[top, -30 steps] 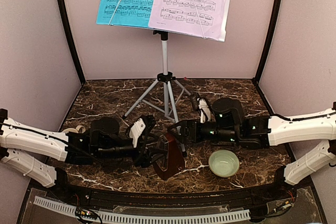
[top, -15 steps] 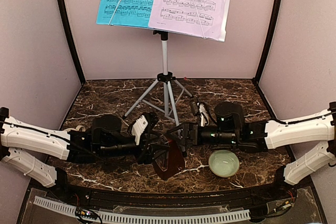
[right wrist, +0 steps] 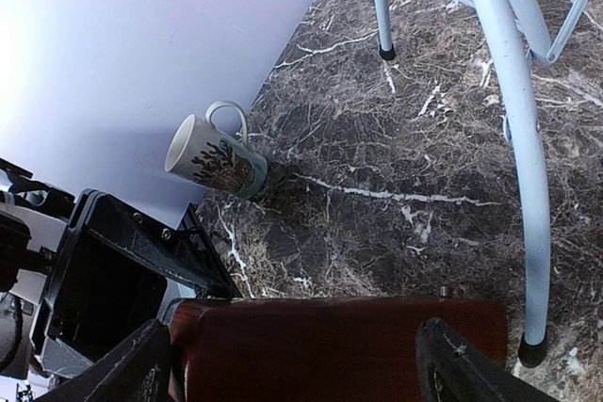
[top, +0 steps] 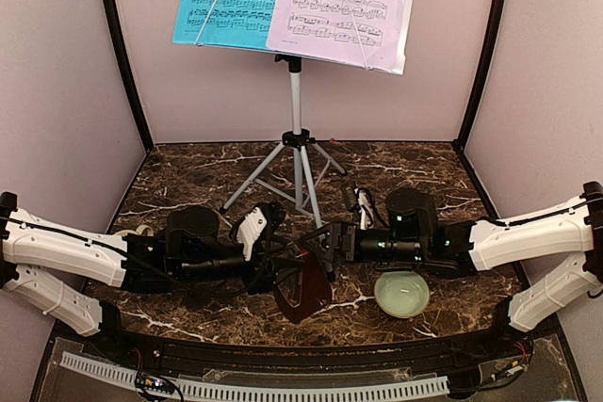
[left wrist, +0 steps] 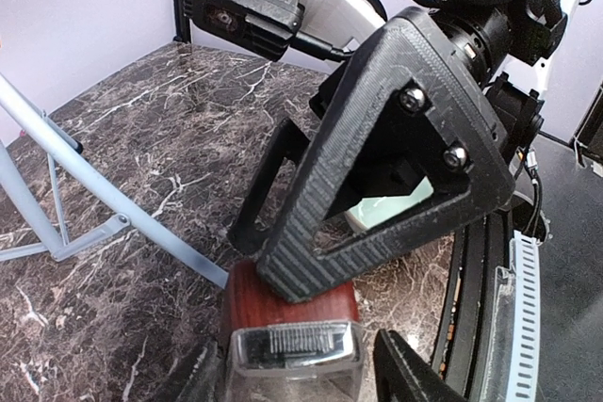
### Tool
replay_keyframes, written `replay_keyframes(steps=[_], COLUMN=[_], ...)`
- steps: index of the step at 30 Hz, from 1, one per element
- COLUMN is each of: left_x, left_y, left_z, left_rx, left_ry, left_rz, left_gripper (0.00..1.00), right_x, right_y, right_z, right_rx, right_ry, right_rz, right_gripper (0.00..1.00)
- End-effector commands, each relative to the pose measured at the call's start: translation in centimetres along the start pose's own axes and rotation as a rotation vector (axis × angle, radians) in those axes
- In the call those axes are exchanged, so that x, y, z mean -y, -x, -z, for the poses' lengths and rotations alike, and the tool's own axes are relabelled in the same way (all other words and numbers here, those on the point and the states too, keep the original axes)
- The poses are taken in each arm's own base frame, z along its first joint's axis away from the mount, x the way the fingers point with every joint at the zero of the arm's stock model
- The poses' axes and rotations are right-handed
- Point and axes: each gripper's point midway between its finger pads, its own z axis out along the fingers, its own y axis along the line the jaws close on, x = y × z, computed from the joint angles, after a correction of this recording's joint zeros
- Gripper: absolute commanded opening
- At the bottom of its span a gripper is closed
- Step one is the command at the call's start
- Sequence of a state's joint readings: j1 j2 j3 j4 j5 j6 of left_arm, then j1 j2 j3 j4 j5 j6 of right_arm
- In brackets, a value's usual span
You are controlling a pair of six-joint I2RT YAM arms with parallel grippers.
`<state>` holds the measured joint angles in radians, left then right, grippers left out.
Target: Set up the instrument practice props
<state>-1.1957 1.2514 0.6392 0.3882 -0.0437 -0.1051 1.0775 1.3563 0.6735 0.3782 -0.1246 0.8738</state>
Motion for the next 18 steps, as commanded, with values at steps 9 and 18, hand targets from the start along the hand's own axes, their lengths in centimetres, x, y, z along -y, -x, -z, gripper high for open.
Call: replay_keyframes(steps=[9,18], left_x=[0.3,-0.1], left_y=[1.4,1.3], left_z=[0.0,0.7], left_rx=[0.034,0.046], left_ry=[-0.018,0.003], left_rz=[-0.032,-0.066], left_gripper=[0.41,0.29], right_x=[0.4,3.6], right_y=[-0.6,-2.8], right_z=[-0.2,-0.6], right_rx=[-0.015,-0.065], right_ry=[0.021,-0.079], right_rz=[-0.046,-0.049], right_gripper=[0.91,0.90])
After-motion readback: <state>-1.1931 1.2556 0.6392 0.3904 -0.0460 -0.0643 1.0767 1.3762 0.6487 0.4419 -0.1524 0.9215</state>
